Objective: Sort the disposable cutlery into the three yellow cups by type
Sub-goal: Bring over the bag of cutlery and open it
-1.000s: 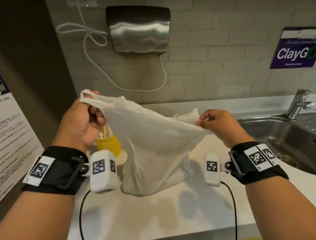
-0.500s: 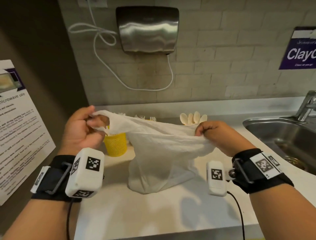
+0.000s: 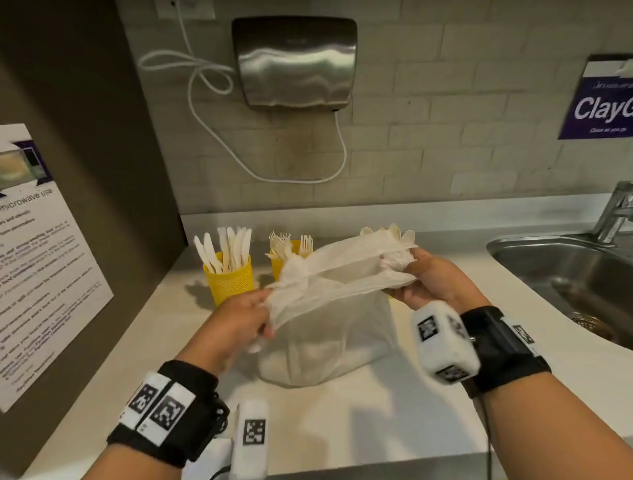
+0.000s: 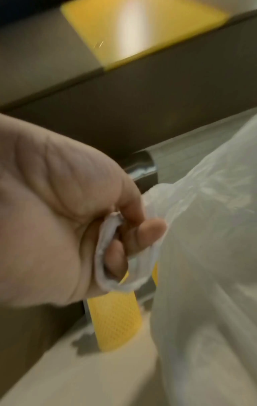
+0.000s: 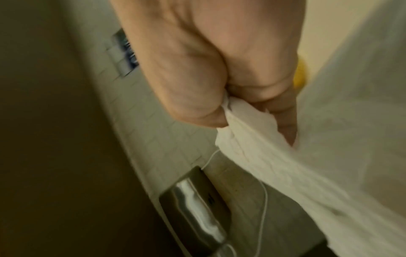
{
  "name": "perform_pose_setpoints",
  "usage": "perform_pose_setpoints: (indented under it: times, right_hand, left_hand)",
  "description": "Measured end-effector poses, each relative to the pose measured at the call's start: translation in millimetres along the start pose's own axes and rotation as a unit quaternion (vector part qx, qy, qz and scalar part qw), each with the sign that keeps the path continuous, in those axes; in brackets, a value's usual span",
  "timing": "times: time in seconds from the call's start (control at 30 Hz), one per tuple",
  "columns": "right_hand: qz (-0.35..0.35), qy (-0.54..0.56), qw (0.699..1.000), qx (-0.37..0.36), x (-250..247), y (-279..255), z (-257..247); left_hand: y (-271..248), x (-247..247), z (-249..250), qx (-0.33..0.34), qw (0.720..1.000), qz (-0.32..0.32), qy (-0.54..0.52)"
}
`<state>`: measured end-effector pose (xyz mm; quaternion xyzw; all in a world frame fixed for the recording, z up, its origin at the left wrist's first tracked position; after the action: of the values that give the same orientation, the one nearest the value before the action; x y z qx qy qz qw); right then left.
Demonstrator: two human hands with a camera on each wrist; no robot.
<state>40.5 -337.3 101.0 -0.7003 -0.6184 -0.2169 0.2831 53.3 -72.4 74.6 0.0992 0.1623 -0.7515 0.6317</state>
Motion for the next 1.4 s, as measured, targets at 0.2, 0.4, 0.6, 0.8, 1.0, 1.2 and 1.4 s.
perform_pose_setpoints:
  times: [0.2, 0.4, 0.6, 0.8, 1.0, 1.2, 1.4]
  right_hand:
    - [-0.017, 0.178, 0.983, 0.036, -28.6, -6.3, 17.6]
    - [0.046, 0.269, 0.962, -0.025, -50.0, 4.3, 31.9]
    - [0.007, 0.050, 0.999, 0.002, -44.9, 0.8, 19.6]
    - [0.126, -0.581, 0.803, -0.043, -45.3, 13.5, 32.8]
    - [0.128, -0.742, 0.647, -0.117, -61.6, 15.0, 45.3]
    - [0.162, -0.452, 0.874, -0.073, -67.6, 11.4, 40.3]
    - [0.161, -0.356, 0.921, 0.009, -78.0, 4.5, 27.2]
  left_hand:
    - [27.2, -34.7, -20.3, -0.070, 0.785, 0.003, -0.616]
    - [27.6, -30.5, -18.1, -0.095, 0.831, 0.022, -0.548]
    - [5.0, -16.6, -35.5, -0.121, 0.983, -0.087, -0.103]
    - [12.6, -8.2, -30.1, -0.126, 0.978, -0.057, -0.154]
    - [12.5, -15.9, -9.9, -0.117, 0.926, -0.056, -0.355]
    - [-0.3, -21.5, -23.1, -0.044, 0.937, -0.079, -0.338]
    - [-23.7, -42.5, -66.2, 0.032, 0.977, -0.202, 0.065]
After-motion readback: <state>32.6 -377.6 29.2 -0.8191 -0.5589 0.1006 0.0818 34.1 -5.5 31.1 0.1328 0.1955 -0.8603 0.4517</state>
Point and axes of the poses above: each hand's wrist, its own y-axis towards the middle knuckle, its own x-axis out of the palm, z = x × y, the point moved 1 cm from there along y, towards the middle knuckle, and after that the axes turned 6 degrees about y, right-handed, at the moved point
